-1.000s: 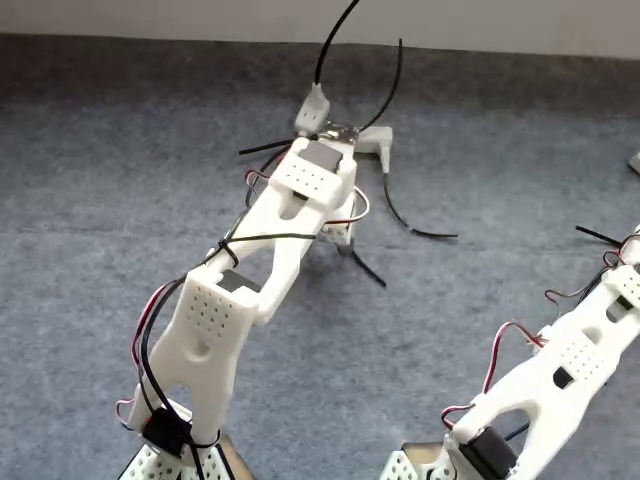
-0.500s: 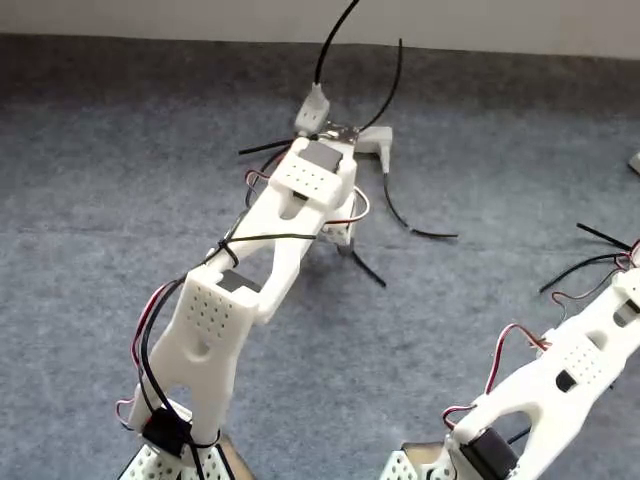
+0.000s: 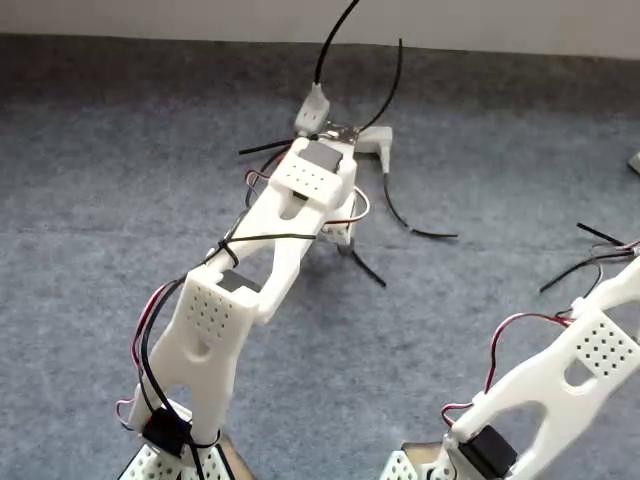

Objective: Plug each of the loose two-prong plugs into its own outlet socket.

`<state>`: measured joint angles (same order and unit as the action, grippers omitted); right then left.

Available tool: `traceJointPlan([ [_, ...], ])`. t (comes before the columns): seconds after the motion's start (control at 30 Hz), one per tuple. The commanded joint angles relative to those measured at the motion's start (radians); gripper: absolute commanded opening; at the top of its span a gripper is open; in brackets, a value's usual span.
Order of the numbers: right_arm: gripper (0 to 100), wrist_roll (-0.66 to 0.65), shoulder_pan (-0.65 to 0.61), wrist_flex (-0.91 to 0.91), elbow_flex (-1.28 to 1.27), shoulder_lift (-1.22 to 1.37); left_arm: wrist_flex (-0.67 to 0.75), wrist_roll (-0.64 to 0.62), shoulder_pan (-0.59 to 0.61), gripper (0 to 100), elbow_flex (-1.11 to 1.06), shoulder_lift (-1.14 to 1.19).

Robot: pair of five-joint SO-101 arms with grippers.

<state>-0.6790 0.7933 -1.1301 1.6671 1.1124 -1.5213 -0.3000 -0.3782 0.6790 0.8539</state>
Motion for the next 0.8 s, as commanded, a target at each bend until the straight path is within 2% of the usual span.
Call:
traceJointPlan([
  [0.0,10.8,0.014,-0.039,-0.202,0.097,-0.206,0.017,-0.006,0.007,21,0.002,-0.050],
  [0.17,10.8,0.009,-0.096,-0.567,0.097,-0.349,0.017,-0.006,0.013,21,0.001,-0.050],
  [0.27,11.5,0.017,-0.096,-0.599,0.088,-0.378,0.009,-0.006,0.013,21,-0.001,-0.050],
  [0.47,25.0,0.012,-0.041,-0.444,0.087,-0.162,0.009,-0.009,0.028,21,-0.001,-0.048],
  [0.57,25.2,0.000,-0.033,-0.312,0.087,-0.004,0.015,-0.009,0.027,21,-0.001,-0.048],
  [0.77,25.2,-0.150,-0.093,-0.076,0.087,0.245,0.017,-0.009,0.027,21,-0.001,-0.048],
])
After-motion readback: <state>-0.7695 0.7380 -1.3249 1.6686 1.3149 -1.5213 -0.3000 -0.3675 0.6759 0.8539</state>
